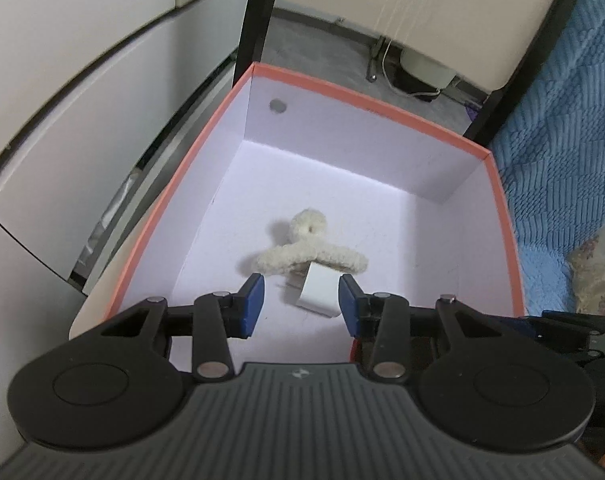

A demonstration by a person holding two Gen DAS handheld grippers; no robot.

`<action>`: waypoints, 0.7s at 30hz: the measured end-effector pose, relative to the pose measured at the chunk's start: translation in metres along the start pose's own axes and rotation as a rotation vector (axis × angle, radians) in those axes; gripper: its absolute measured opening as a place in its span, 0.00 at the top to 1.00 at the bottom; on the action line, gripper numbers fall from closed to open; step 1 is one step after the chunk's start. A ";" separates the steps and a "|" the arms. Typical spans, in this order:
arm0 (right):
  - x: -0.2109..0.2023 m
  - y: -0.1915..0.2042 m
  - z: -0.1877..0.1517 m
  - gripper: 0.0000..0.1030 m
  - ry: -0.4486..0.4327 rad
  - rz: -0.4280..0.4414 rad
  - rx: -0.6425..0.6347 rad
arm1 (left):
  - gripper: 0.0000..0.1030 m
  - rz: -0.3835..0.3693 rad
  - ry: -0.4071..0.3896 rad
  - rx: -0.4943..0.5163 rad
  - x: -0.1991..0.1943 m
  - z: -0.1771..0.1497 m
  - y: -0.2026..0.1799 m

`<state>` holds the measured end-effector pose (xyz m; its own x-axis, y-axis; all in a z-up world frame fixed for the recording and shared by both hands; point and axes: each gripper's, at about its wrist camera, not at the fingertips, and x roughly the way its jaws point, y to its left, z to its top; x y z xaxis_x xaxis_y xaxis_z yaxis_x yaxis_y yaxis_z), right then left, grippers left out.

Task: Organize rigid objects
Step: 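Open left tool to drop the charger while right tool releases the figure into box, then withdraw both tools from the box back toward the cushion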

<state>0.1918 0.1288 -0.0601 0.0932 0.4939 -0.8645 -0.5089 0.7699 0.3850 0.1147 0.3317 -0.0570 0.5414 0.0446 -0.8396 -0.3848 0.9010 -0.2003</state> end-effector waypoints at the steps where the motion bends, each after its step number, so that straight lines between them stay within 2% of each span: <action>1: -0.003 -0.001 0.000 0.38 -0.006 0.012 0.002 | 0.54 0.000 -0.014 0.007 -0.004 -0.001 -0.003; 7: -0.028 0.000 -0.006 0.38 -0.087 0.020 -0.021 | 0.54 -0.014 -0.111 0.016 -0.033 -0.006 -0.019; 13: -0.061 -0.010 -0.016 0.38 -0.192 -0.016 -0.033 | 0.54 -0.040 -0.190 0.035 -0.059 -0.016 -0.039; 21: -0.102 -0.030 -0.032 0.38 -0.298 -0.066 -0.048 | 0.54 -0.097 -0.251 0.064 -0.082 -0.037 -0.076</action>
<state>0.1699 0.0422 0.0061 0.3705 0.5454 -0.7519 -0.5323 0.7880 0.3093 0.0719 0.2430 0.0081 0.7449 0.0551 -0.6649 -0.2784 0.9313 -0.2347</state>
